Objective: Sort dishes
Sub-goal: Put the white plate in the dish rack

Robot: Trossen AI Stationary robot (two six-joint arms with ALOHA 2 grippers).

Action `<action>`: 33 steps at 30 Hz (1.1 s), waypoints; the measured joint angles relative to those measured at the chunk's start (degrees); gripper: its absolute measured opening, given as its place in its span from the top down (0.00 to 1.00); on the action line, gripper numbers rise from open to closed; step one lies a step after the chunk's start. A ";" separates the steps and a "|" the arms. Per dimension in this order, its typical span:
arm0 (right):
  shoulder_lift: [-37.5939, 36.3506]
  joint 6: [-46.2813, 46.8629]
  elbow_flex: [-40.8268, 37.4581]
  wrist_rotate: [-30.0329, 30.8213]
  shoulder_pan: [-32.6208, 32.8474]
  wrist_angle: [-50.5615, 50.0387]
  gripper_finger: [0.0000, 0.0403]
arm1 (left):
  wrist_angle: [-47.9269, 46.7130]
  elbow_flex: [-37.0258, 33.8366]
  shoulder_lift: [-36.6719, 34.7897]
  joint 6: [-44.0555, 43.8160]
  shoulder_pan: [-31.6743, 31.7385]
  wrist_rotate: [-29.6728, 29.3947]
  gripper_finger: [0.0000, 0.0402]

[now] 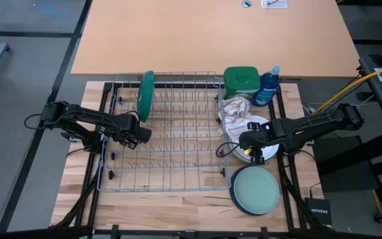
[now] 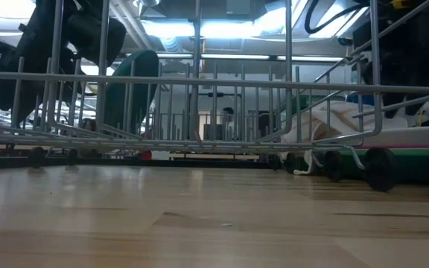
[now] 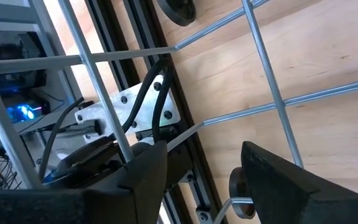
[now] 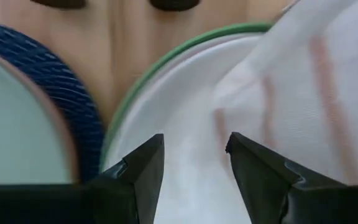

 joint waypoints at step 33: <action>9.55 31.86 0.04 -7.74 0.00 4.76 0.54 | 0.48 0.04 0.00 -0.08 -0.02 0.00 0.51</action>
